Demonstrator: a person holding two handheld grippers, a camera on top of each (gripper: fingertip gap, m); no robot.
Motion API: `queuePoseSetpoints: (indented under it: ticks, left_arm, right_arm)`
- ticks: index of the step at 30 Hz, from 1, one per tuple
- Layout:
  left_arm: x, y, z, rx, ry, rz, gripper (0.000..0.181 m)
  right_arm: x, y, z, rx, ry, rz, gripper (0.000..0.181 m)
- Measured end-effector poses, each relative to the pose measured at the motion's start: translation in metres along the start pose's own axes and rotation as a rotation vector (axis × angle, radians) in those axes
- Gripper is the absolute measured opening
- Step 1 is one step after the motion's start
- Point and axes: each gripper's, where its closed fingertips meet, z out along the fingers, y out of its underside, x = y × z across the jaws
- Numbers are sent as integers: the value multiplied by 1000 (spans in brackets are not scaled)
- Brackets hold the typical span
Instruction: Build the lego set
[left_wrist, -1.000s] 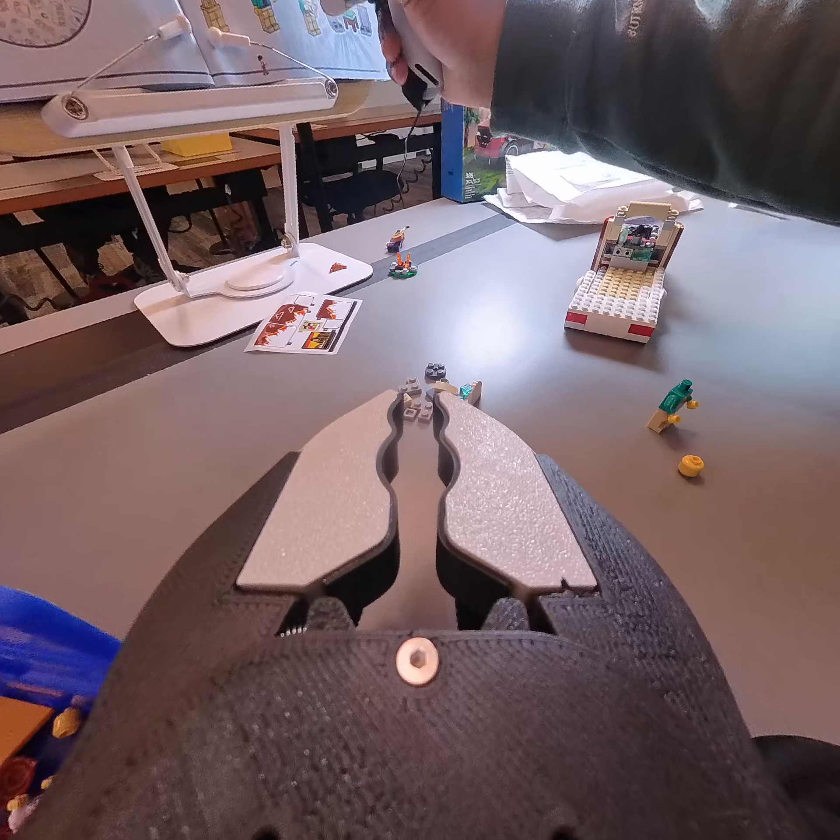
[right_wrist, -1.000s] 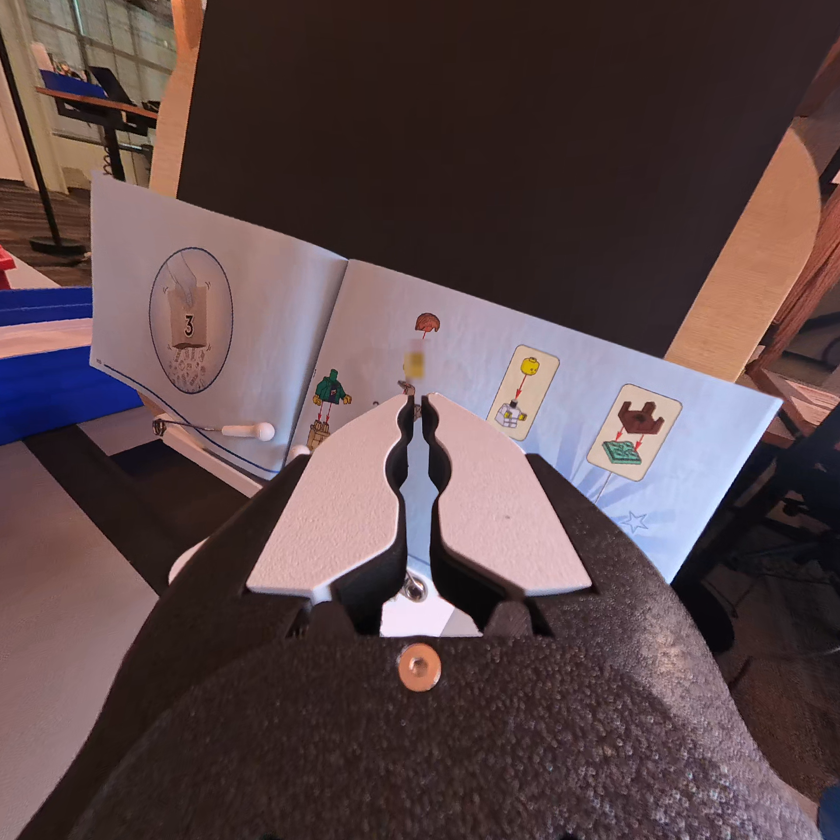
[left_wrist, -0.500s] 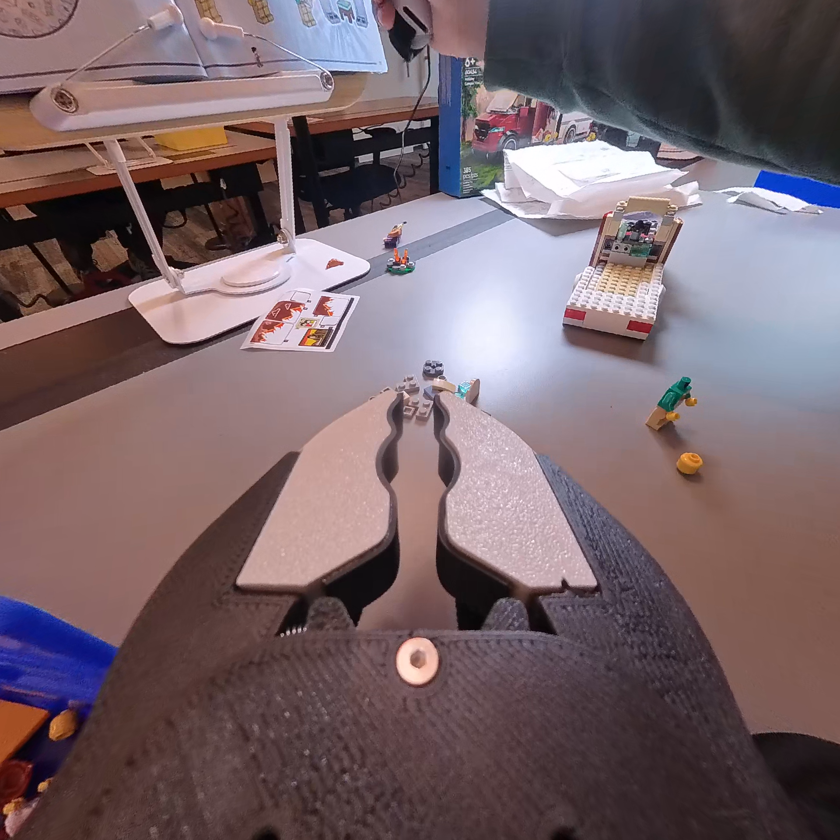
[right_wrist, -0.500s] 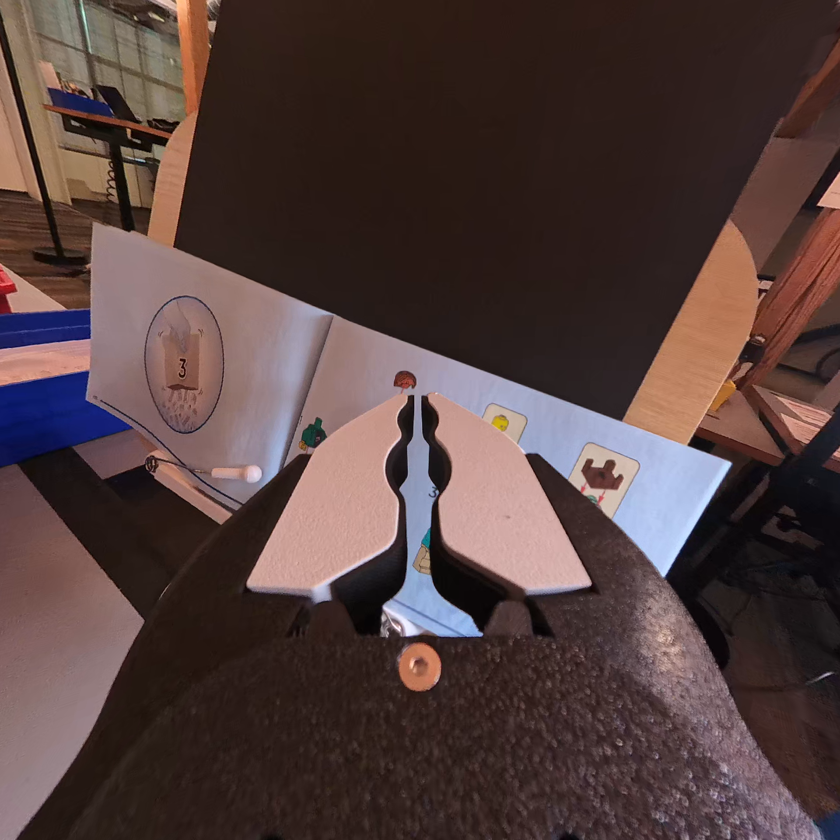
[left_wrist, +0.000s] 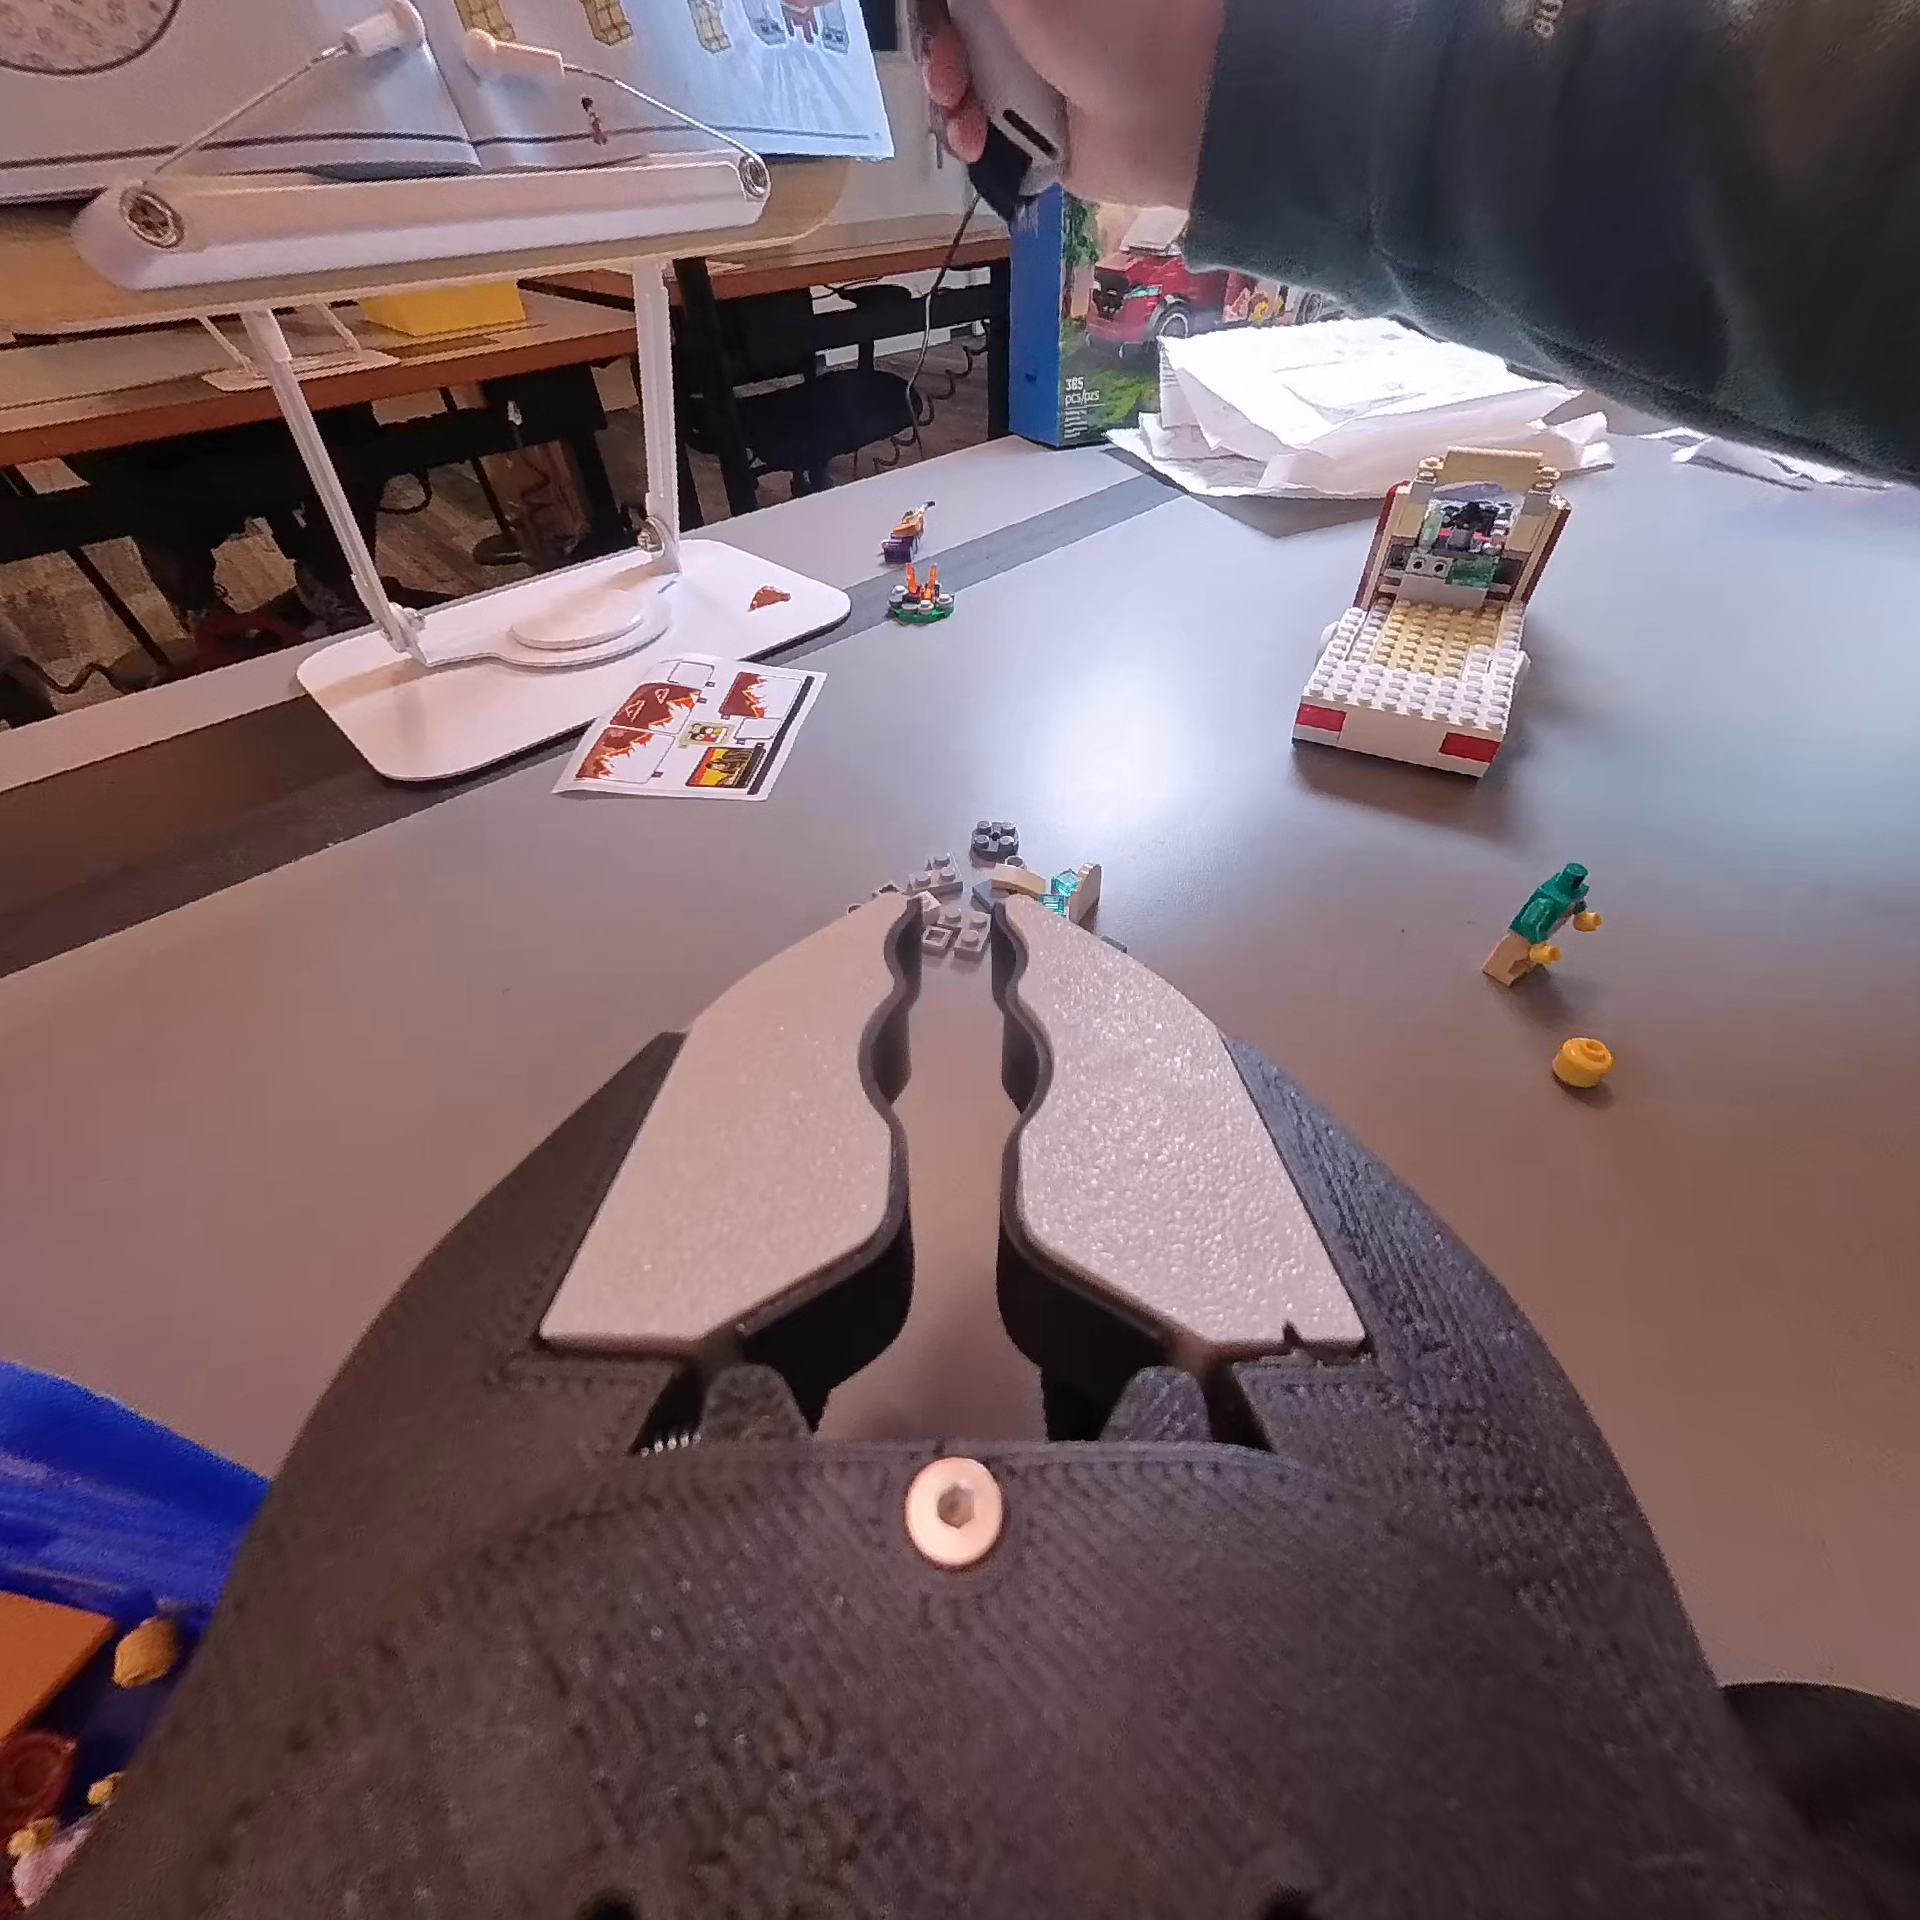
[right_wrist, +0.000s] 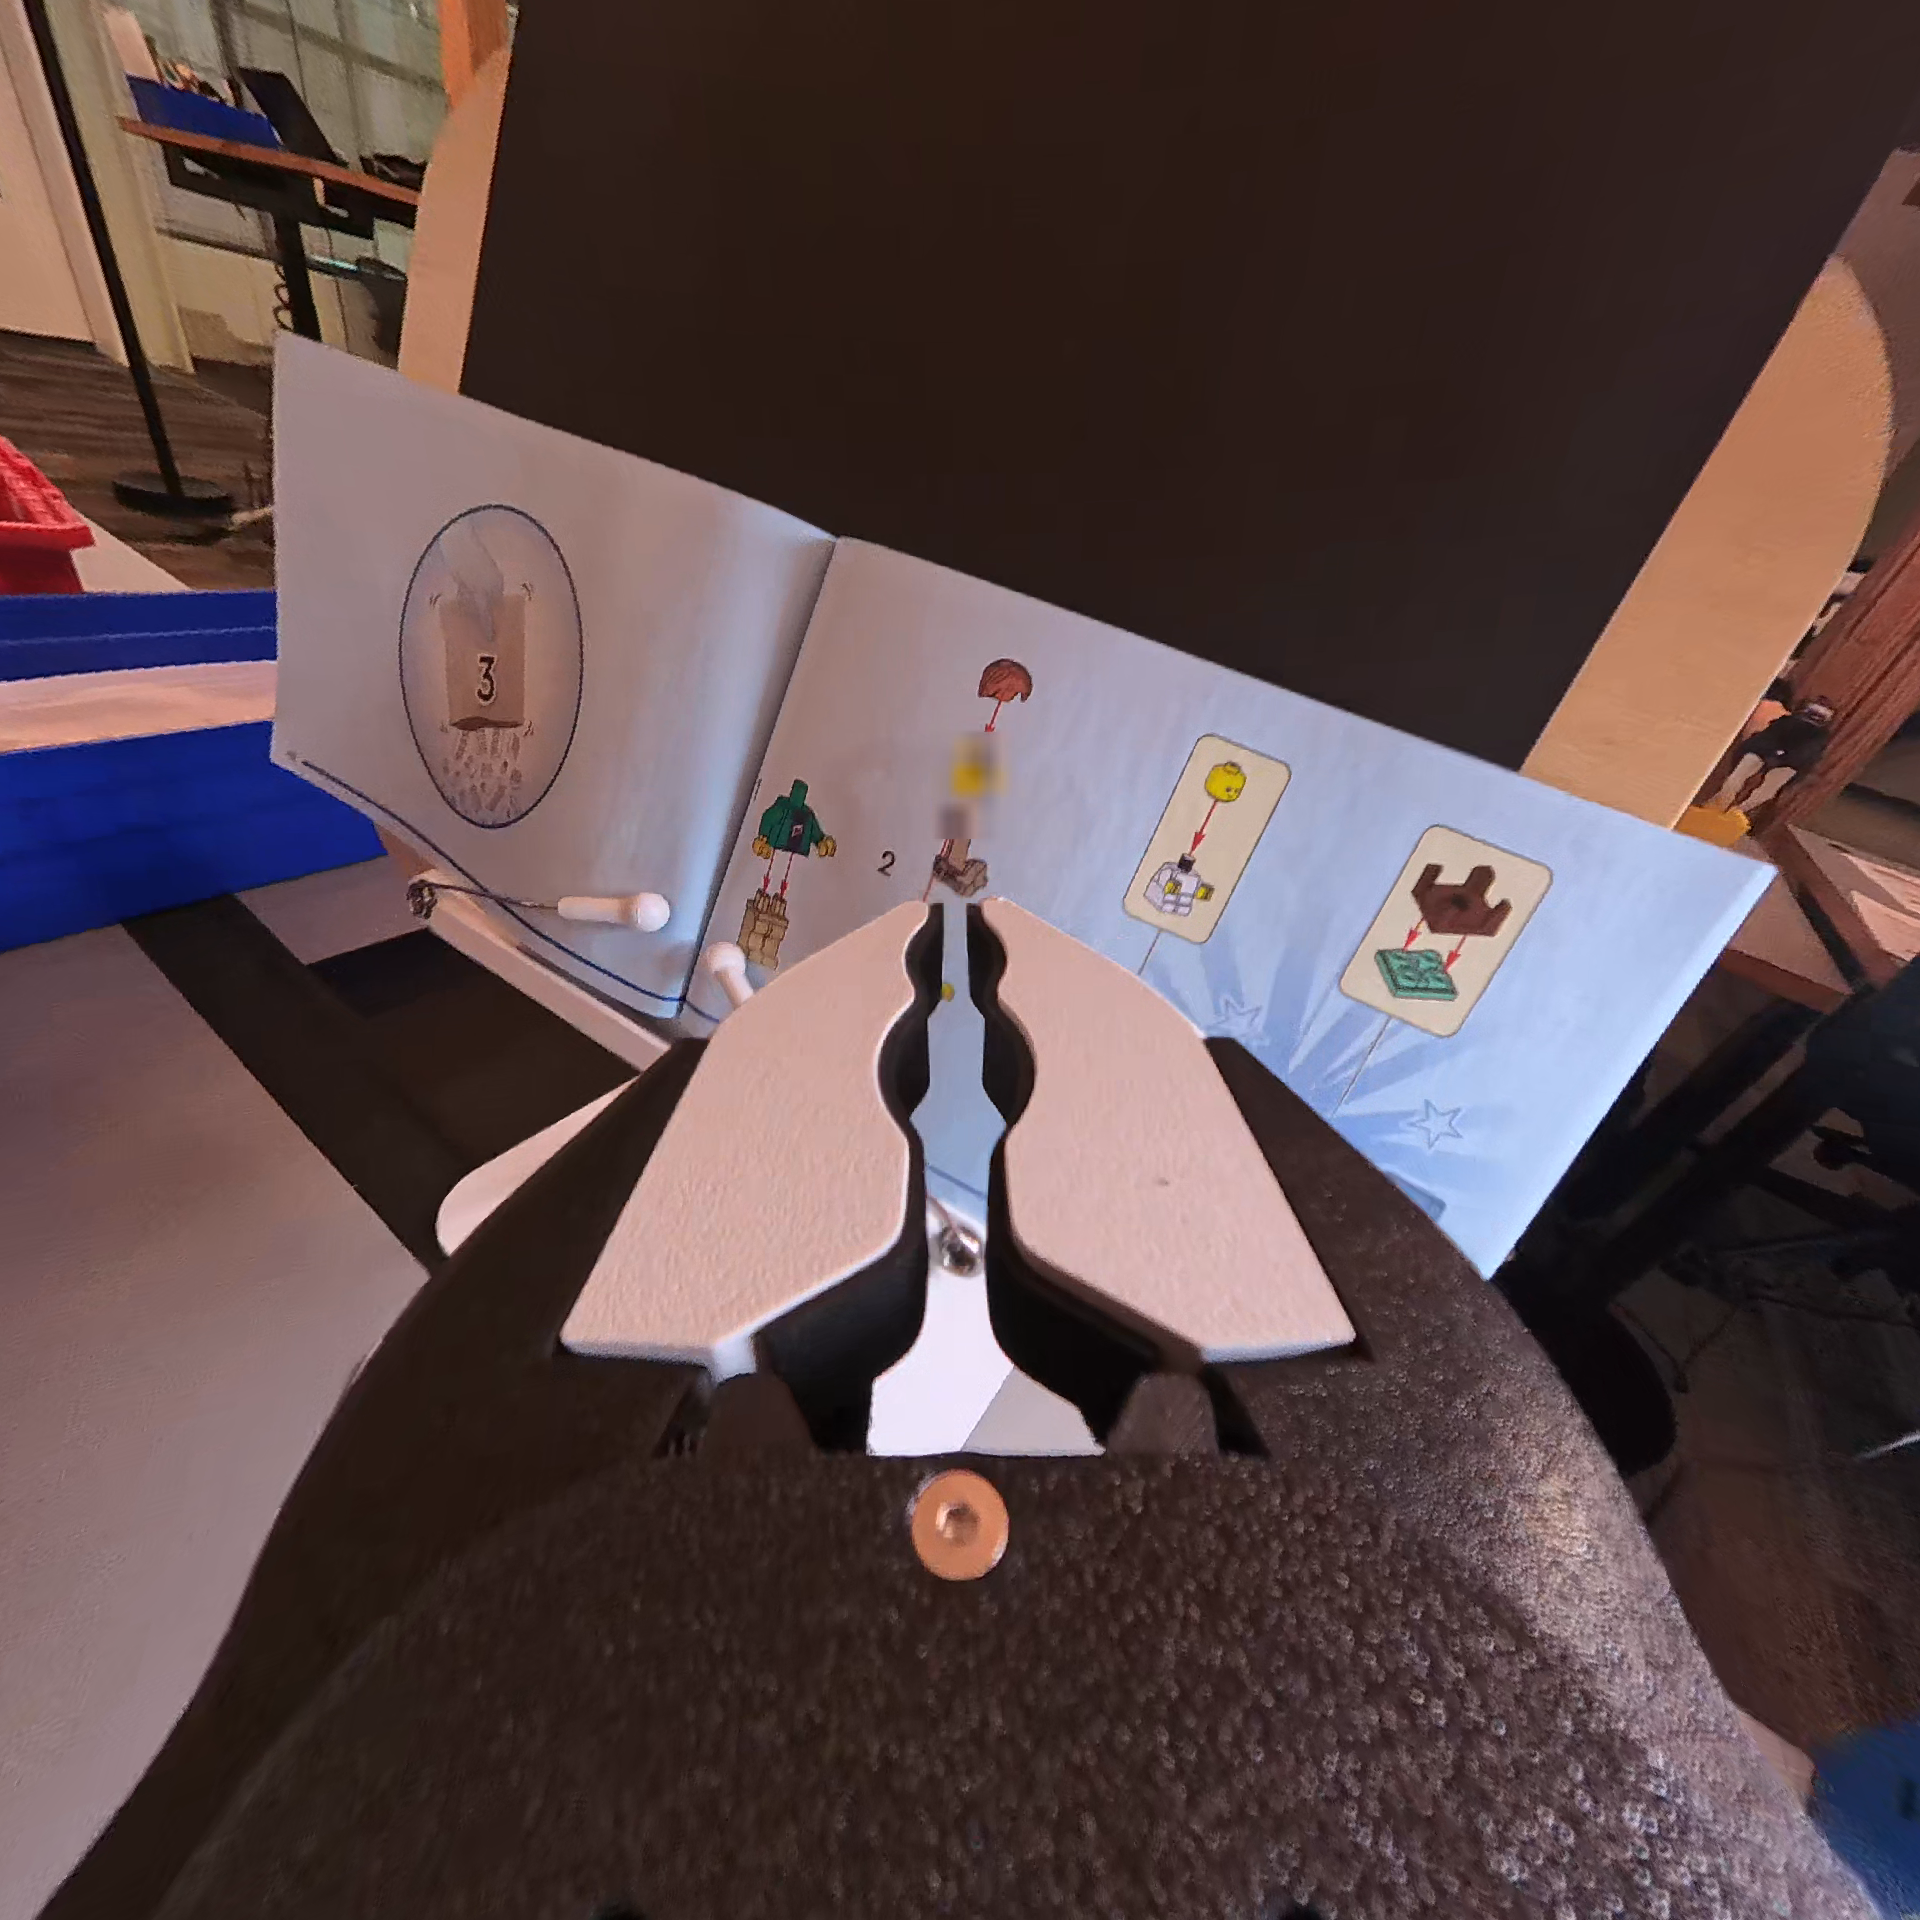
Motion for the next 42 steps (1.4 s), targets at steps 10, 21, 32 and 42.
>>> queuePoseSetpoints:
  ticks: [10,21,32,42]
  left_arm:
    - [1,1,0,-3,1,10,12]
    - [2,-3,-2,10,-11,23,12]
    - [-55,-91,-79,132,-255,150,18]
    - [-225,-18,-192,-701,-408,120,26]
  right_arm:
    - [-74,44,-79,-87,-150,-44,5]
    - [-136,89,-250,-144,-210,30,8]
    - [-71,93,-311,-55,14,232,17]
    - [-60,96,-318,-35,15,304,17]
